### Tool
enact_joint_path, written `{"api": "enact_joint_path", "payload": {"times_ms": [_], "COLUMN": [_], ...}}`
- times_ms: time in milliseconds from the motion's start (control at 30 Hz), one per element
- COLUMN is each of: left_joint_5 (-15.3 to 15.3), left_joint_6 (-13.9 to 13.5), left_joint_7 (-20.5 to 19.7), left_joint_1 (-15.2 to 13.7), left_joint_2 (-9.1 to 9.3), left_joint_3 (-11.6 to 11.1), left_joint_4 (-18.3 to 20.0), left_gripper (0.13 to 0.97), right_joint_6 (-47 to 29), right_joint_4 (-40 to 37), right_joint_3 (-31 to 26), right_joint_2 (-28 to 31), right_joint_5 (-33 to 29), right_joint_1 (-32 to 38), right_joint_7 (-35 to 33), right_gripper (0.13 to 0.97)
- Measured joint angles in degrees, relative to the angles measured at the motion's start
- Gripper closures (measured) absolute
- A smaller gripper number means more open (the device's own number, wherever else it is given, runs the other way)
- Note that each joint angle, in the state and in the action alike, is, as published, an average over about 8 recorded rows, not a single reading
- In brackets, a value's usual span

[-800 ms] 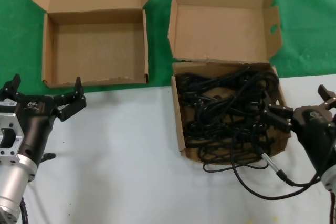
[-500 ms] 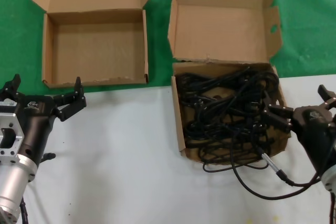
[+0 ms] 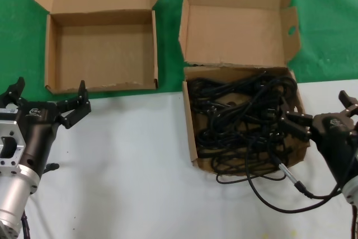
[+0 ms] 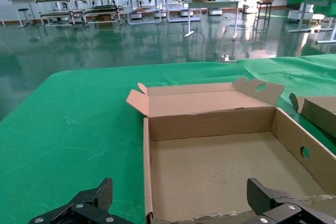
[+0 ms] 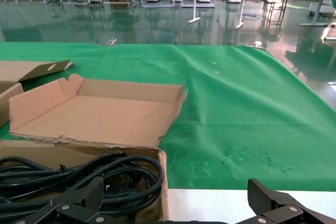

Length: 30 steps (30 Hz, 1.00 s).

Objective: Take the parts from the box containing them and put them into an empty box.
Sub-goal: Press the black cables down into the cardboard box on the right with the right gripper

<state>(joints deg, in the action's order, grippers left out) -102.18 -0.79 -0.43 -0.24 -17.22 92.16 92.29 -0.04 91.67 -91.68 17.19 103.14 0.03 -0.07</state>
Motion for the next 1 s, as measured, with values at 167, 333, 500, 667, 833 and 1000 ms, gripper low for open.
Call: {"api": "enact_joint_path", "payload": {"times_ms": [167, 333, 500, 667, 833, 1000], "left_joint_5": [0.00, 0.00, 0.00, 0.00, 0.00, 0.00], "left_joint_6": [0.00, 0.00, 0.00, 0.00, 0.00, 0.00], "left_joint_7": [0.00, 0.00, 0.00, 0.00, 0.00, -0.01], "left_joint_1": [0.00, 0.00, 0.00, 0.00, 0.00, 0.00], "left_joint_2": [0.00, 0.00, 0.00, 0.00, 0.00, 0.00], "left_joint_3": [0.00, 0.00, 0.00, 0.00, 0.00, 0.00], "left_joint_4": [0.00, 0.00, 0.00, 0.00, 0.00, 0.00], "left_gripper": [0.219, 0.284, 0.375, 0.479, 0.583, 0.630], "right_joint_6": [0.61, 2.40, 1.72, -1.01, -5.15, -10.05], "right_joint_4": [0.54, 3.05, 7.48, 12.45, 15.98, 16.95], "right_joint_3": [-0.51, -2.18, -2.93, -3.62, -5.89, -8.84], "right_joint_2": [1.22, 6.33, 13.68, 21.98, 29.32, 33.04], "right_joint_5": [0.67, 3.21, 4.39, 2.87, -2.63, -11.75], "right_joint_1": [-0.36, -1.78, -4.02, -5.93, -5.84, -2.93], "right_joint_7": [0.33, 1.16, 1.49, 1.28, -1.33, -6.89], "right_gripper": [0.129, 0.129, 0.129, 0.129, 0.129, 0.129]}}
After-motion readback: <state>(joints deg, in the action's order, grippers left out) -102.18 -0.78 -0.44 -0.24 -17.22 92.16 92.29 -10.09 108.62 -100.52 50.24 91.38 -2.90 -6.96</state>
